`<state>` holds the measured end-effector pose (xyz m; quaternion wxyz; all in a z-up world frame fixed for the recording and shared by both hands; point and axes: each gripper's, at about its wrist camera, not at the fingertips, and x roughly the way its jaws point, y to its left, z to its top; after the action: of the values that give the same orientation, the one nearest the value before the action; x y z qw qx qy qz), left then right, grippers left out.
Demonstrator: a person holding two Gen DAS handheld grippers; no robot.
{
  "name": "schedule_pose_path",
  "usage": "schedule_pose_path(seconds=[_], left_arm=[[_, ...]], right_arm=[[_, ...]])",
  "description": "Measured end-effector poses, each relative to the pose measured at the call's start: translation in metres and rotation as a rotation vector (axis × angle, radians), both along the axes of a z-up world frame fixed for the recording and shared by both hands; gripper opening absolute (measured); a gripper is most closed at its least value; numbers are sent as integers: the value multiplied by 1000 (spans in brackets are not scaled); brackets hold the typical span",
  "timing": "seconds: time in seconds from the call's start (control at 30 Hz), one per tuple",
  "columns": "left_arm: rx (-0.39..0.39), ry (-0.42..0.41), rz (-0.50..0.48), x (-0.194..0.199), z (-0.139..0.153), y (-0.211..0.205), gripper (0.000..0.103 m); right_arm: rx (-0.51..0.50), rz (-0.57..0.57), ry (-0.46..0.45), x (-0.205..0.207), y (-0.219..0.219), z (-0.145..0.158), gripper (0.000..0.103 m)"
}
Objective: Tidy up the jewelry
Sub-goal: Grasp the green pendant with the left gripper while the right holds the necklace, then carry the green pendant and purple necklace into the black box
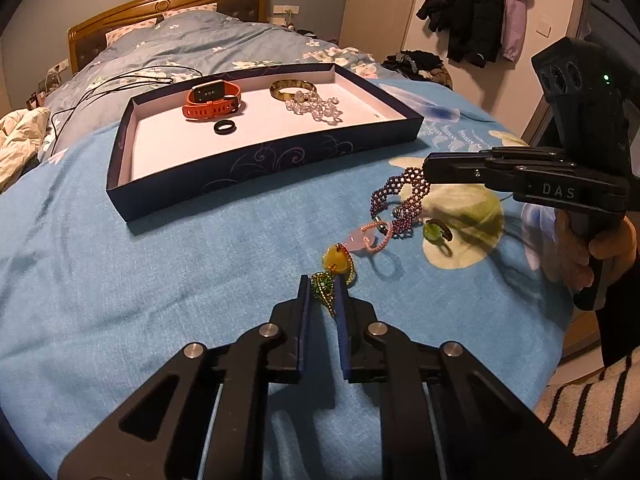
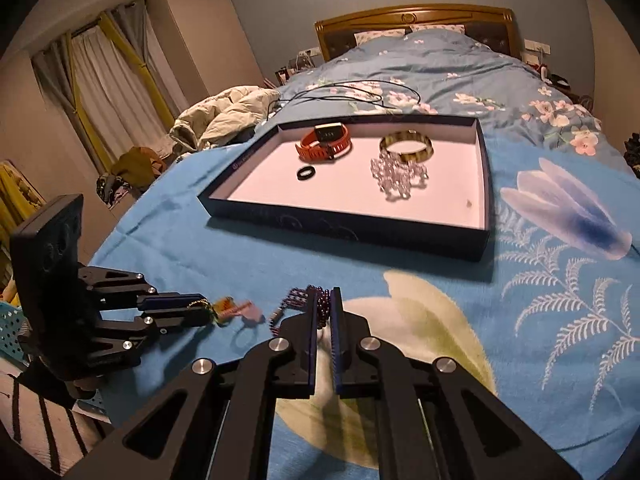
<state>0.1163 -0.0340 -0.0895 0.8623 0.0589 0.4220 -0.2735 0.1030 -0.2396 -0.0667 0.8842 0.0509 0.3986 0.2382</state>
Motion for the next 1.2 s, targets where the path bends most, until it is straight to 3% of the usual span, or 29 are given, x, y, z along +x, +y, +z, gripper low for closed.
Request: schedule_pose_path(seconds=[0.77, 1.2], left_arm=[[-60, -153, 37, 8, 51, 12, 12], [-61, -188, 59, 29, 64, 12, 12]], right_arm=[[4, 2, -132, 2, 3, 48, 4], [-1, 5, -181, 25, 7, 64, 4]])
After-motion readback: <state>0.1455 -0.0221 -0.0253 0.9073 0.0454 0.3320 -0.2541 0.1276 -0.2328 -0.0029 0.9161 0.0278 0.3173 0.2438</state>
